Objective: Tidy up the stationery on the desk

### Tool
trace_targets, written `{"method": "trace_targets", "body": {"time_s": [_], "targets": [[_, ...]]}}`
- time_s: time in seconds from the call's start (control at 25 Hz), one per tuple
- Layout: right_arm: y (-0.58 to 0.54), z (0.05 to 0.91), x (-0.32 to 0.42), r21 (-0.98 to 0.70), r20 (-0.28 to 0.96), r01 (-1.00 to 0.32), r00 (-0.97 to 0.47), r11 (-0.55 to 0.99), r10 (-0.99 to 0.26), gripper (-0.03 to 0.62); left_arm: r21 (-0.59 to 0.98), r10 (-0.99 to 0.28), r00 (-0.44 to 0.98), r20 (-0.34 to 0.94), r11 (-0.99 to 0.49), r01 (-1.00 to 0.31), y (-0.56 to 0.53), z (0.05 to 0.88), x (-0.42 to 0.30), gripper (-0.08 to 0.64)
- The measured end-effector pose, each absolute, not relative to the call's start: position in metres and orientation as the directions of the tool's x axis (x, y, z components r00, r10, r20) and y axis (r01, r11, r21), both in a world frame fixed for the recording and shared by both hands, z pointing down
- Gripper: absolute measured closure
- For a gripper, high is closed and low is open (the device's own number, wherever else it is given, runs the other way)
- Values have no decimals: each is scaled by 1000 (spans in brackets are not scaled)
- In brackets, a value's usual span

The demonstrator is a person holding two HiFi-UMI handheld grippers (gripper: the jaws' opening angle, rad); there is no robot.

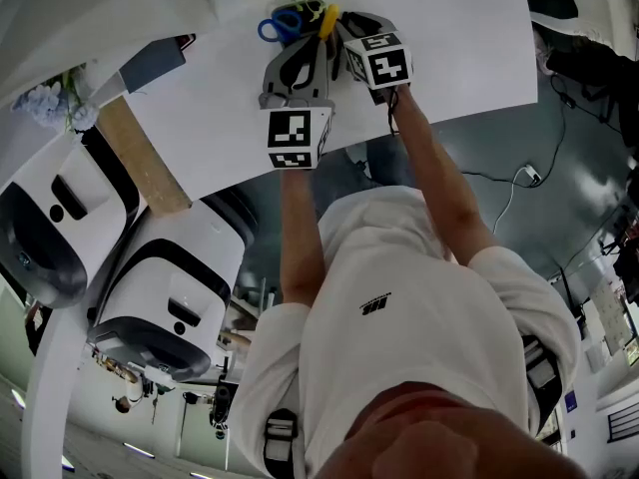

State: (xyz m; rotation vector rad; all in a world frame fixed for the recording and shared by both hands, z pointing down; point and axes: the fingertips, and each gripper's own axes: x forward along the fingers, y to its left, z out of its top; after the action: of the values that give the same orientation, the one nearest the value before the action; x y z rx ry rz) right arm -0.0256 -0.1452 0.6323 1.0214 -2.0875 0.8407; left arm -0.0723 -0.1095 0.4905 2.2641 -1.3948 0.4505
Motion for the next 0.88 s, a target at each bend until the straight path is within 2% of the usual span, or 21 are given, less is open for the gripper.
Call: {"method": "trace_targets", "body": {"time_s": [0.44, 0.88], "targets": [[-142, 634, -26, -186, 816, -797, -451, 575, -361, 525, 200, -763, 431, 482, -383, -902, -105, 489, -79, 560], [-143, 636, -27, -137, 820, -779, -435, 612, -370, 546, 202, -769, 429, 475, -379, -903, -98, 485, -81, 560]]}}
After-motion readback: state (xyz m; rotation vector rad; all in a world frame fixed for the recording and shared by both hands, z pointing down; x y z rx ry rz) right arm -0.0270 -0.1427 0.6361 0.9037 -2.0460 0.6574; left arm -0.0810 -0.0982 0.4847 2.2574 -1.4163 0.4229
